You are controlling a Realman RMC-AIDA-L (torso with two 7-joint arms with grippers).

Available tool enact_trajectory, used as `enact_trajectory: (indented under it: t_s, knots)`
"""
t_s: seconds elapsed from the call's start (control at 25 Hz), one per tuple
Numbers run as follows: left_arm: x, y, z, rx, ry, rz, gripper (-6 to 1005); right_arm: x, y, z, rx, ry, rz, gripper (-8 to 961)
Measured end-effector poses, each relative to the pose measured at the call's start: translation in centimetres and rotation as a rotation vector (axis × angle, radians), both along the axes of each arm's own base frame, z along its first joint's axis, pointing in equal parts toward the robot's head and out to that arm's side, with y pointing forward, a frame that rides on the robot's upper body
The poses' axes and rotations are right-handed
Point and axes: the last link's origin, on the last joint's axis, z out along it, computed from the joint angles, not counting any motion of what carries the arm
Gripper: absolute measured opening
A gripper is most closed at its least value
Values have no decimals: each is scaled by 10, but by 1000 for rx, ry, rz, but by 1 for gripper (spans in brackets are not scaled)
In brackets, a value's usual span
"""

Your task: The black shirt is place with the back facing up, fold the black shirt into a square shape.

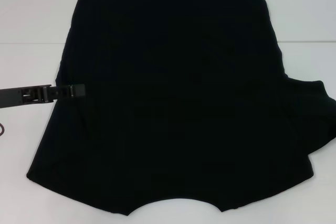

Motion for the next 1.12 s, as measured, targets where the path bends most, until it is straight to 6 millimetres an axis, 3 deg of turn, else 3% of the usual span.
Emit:
enact_trajectory:
  t_s: [0.36,0.56,0.76,1.12]
  knots:
    - [-1,-1,0,0,0,4,356,0,9,24,110,-2,16,19]
    - [-1,-1,1,5,-4,5,355,-11,16,24,130,13,93,20]
    - [-1,1,1,12,-1,9,355,-33,26,7,58,-19,238,20]
    - [-1,2,-1,9,-7,10,355,-90,48,-42,-191,-231,631,20]
